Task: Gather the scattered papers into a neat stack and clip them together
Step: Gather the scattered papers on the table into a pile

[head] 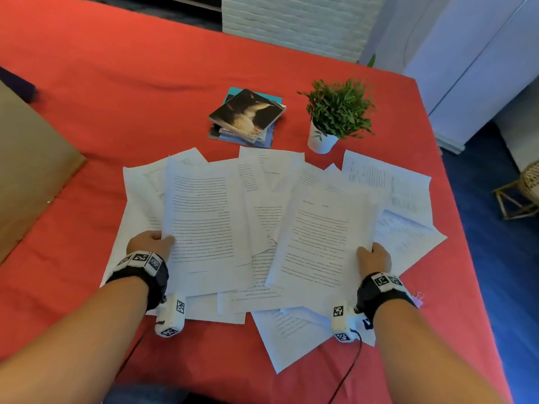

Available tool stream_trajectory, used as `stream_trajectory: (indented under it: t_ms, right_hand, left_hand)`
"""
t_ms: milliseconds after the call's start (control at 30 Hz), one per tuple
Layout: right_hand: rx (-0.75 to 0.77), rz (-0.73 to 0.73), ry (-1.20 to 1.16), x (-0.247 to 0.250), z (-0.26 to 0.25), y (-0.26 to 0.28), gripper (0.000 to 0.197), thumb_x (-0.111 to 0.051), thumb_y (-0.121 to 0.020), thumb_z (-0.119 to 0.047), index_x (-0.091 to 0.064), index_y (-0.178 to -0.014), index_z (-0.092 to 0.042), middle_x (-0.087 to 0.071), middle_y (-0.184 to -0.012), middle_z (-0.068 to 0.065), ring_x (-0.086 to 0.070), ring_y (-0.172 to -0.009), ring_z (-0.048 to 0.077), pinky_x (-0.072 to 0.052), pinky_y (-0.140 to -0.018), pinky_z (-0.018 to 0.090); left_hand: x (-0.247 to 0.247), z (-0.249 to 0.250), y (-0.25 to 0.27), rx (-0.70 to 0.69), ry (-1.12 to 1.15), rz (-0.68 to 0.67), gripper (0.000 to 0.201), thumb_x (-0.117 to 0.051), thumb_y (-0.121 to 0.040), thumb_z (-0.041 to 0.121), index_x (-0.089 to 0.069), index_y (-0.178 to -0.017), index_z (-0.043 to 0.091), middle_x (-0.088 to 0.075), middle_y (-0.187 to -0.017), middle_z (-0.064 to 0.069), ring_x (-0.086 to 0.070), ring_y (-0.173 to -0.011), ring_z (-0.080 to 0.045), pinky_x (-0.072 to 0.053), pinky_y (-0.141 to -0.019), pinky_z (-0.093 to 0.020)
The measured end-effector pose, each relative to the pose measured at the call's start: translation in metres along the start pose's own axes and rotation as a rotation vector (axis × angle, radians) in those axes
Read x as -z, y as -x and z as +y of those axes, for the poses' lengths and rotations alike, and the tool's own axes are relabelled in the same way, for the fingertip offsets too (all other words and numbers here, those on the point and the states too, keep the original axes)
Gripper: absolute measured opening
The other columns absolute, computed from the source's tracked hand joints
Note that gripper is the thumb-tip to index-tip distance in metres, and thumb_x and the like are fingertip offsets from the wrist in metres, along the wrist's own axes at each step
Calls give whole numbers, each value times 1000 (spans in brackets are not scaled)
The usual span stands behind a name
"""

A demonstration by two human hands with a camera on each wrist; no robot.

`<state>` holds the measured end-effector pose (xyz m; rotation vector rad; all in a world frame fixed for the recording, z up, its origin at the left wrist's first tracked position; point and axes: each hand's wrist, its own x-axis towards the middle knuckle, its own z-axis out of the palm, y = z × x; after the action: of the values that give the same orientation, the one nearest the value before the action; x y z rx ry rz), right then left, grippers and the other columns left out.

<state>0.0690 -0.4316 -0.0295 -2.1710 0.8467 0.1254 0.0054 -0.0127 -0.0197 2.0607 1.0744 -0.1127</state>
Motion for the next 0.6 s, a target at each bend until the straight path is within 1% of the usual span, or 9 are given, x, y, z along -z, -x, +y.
stream_trajectory:
  t_ms: [33, 67, 100, 200, 267, 333, 467, 533, 600]
  right_hand:
    - [-16, -9, 27, 7, 9, -1, 22, -48, -88, -9, -57, -103, 4, -61, -108, 26, -56, -92, 35, -44, -81, 37]
    - [-36, -11, 51, 12, 17, -1, 23, -48, -88, -11, -58, -102, 5, -60, -108, 27, -53, -87, 34, -42, -78, 34]
    - [-60, -5, 77, 16, 25, -3, 27, -49, -87, -13, -58, -105, 5, -58, -112, 28, -52, -88, 34, -41, -79, 34]
    - [-104, 62, 150, 21, 39, -1, 40, -50, -81, -24, -62, -108, 4, -51, -120, 28, -54, -97, 40, -46, -93, 41]
    - [-83, 66, 159, 18, 42, 3, 40, -49, -79, -25, -62, -100, 7, -51, -118, 29, -51, -88, 36, -46, -87, 37]
    - [-82, 49, 199, 15, 44, 5, 29, -50, -84, -19, -61, -94, 6, -50, -119, 30, -48, -85, 34, -44, -82, 36]
    - [-134, 52, 350, 9, 41, 14, 35, -47, -88, -20, -60, -114, -2, -45, -129, 25, -45, -114, 40, -37, -103, 45]
    - [-135, 48, 391, 7, 40, 18, 38, -46, -89, -20, -57, -122, -4, -44, -132, 22, -42, -119, 37, -34, -105, 44]
    - [-131, 46, 411, 6, 39, 20, 38, -46, -89, -21, -57, -122, -6, -45, -131, 21, -44, -117, 37, -36, -103, 43]
  left_hand:
    - [0, 0, 1, -10, 2, -2, 27, -63, -84, 22, -70, -105, 6, -69, -99, -14, -54, -80, -25, -41, -76, -28]
    - [-1, 1, 0, -13, 8, -6, 29, -64, -84, 22, -69, -108, 7, -70, -106, -14, -55, -83, -26, -42, -77, -28]
    - [-2, 1, -1, -6, 25, -8, 31, -65, -83, 21, -68, -111, 8, -69, -112, -14, -58, -87, -28, -43, -80, -29]
    - [-6, 1, -1, 8, 67, -13, 39, -67, -80, 19, -62, -118, 8, -66, -120, -15, -61, -104, -34, -46, -91, -35]
    - [-10, 3, 2, -14, 71, -21, 40, -68, -80, 17, -60, -118, 6, -65, -119, -16, -61, -106, -35, -45, -90, -35]
    - [-12, 5, 6, -42, 88, -3, 38, -66, -80, 12, -59, -116, 6, -65, -118, -17, -61, -105, -34, -44, -84, -31]
    - [-9, -3, 18, -141, 149, 135, 38, -61, -79, 2, -57, -117, 5, -62, -115, -17, -58, -104, -34, -41, -81, -29]
    - [-6, -11, 27, -134, 203, 140, 50, -62, -82, 4, -47, -129, 11, -55, -112, -13, -55, -104, -31, -39, -84, -30]
    - [0, -20, 36, -88, 230, 100, 70, -64, -83, 8, -29, -143, 18, -53, -127, -20, -52, -118, -34, -38, -97, -34]
